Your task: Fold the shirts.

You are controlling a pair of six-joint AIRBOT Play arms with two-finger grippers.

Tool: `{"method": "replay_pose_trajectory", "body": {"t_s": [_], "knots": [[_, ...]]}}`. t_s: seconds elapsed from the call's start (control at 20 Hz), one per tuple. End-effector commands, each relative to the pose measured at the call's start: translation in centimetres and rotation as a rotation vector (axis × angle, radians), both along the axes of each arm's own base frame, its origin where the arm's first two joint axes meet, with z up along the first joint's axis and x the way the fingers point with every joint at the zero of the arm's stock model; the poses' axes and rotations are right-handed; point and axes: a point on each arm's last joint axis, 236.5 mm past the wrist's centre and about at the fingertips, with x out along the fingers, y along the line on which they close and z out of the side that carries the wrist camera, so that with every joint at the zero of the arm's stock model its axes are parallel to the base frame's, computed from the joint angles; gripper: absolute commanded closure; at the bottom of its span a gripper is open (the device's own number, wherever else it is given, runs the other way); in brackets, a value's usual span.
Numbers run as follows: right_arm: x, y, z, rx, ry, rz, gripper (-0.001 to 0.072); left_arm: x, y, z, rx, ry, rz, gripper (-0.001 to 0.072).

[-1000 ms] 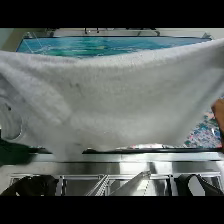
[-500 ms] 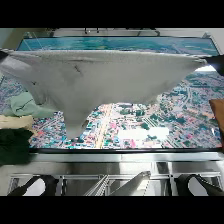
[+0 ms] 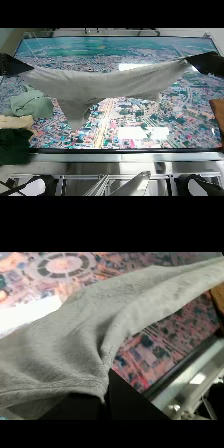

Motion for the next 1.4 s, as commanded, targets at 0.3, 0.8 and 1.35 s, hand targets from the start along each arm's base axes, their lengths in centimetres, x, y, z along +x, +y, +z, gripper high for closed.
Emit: {"method": "replay_pose_trajectory", "body": {"t_s": [0.3, 0.8, 1.35], "knots": [[-11.1, 1.5, 8.8, -0.084, -0.161, -0.112, 0.0694, -16.4, -11.8, 11.2, -0.009, -0.348, -0.446, 0.0685], [-7.9, -1.1, 11.1, -0.114, -0.137, -0.207, 0.0694, -10.2, -9.8, 16.4, -0.029, -0.448, -0.323, 0.0685], [7.8, -6.6, -24.2, -0.006, 0.633, -0.227, 0.0694, 7.5, -5.2, -15.9, -0.310, 0.417, -0.196, 0.0693]]}}
